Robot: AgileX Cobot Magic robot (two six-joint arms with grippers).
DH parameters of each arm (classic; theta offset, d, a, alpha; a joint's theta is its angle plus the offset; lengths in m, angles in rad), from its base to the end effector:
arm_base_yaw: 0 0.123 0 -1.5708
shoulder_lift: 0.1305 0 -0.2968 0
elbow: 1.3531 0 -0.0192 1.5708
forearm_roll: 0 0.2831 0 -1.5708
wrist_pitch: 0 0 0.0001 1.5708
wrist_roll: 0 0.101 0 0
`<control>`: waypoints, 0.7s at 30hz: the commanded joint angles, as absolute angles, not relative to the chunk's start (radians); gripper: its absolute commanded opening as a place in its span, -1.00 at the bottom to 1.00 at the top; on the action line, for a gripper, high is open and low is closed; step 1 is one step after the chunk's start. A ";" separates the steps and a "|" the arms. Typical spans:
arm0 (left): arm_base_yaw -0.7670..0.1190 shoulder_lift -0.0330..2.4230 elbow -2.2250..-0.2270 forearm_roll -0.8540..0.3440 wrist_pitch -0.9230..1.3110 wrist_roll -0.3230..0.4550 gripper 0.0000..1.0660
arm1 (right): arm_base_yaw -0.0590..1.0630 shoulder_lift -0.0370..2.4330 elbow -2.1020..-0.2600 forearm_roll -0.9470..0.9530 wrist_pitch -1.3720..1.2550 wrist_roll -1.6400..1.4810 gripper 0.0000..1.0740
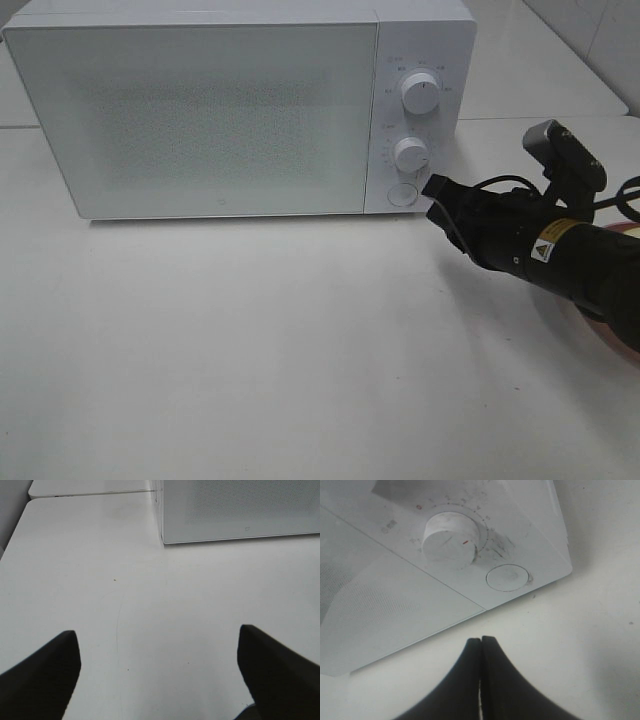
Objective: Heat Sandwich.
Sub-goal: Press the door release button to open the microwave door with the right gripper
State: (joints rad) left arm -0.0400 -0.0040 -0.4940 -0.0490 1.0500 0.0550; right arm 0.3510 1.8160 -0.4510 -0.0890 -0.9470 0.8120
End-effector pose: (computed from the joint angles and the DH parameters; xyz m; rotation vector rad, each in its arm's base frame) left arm 0.0210 -0.0051 0.2875 0.0985 2.0326 -0.0492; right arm 0.2832 0.1114 0.1006 0.3536 1.9571 0.8080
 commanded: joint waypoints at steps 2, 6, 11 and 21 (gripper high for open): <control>-0.040 -0.026 -0.491 -0.050 1.038 0.054 0.48 | 0.353 1.868 -0.514 -0.099 -0.955 0.967 -1.00; -0.040 -0.026 -0.491 -0.050 1.038 0.054 0.48 | 0.353 1.914 -0.553 -0.099 -0.956 1.069 -1.00; -0.040 -0.026 -0.491 -0.050 1.038 0.054 0.48 | 0.353 1.948 -0.608 -0.100 -0.954 1.129 -1.00; -0.040 -0.026 -0.491 -0.050 1.038 0.054 0.48 | 0.353 2.006 -0.643 -0.094 -0.950 1.240 -1.00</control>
